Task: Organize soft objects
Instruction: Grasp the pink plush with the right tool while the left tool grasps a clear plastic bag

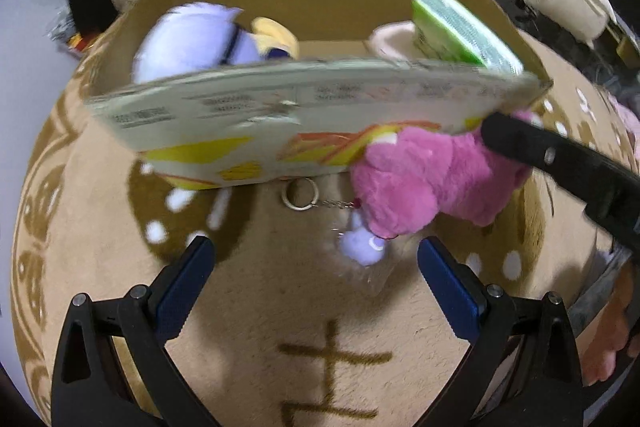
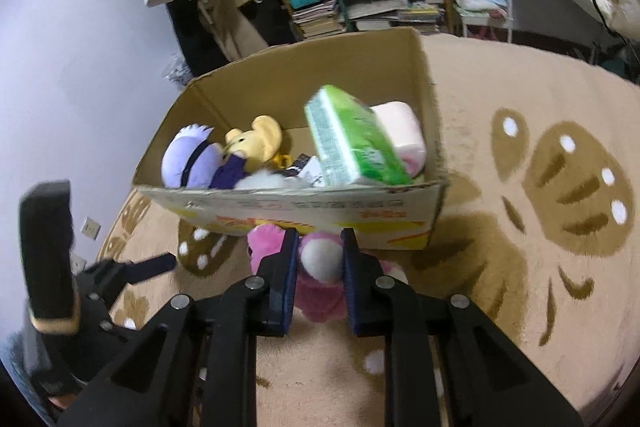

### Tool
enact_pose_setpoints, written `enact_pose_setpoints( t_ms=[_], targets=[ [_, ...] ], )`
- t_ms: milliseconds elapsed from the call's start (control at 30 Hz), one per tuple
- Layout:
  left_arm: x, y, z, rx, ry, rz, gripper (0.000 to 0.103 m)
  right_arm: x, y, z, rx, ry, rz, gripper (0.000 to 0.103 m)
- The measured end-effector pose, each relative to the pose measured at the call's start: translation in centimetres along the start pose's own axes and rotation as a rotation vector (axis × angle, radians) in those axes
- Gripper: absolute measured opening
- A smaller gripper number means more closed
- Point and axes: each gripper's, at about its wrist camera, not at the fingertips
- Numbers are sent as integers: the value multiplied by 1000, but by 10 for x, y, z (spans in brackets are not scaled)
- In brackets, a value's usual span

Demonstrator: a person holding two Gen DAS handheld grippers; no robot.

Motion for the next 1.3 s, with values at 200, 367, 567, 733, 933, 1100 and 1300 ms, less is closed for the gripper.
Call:
enact_pose_setpoints(
  t_ms=[200, 367, 567, 733, 933, 1100, 1300],
  targets=[
    [-3, -21, -16, -10, -73, 41, 100, -3, -3, -8, 0, -37, 7, 21],
    [-6, -41, -21, -38, -84, 75, 100, -5, -3, -7, 7, -31, 3, 21],
    [-10, -51, -20, -47, -72, 77, 92, -5, 3, -3, 13, -16, -25, 21],
    [-13, -49, -21, -43, -78, 63, 83, -5, 10, -5, 22, -21, -41, 21],
    [-6, -47, -24, -15, -98, 47, 57, -3, 13, 2, 50, 4, -52, 21],
    [12, -40, -34, -7, -110, 47, 45, -3, 17, 6, 60, 14, -76, 21],
    [17, -34, -32, -6, -108, 43, 36, -2, 24, 6, 41, 12, -105, 21]
  ],
)
Point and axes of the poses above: each gripper's, at about its wrist camera, not at the fingertips, and y roughly against the way its jaws point, z to its left, x to its underside, and after that the axes turned 1 degree about -z, right-handed
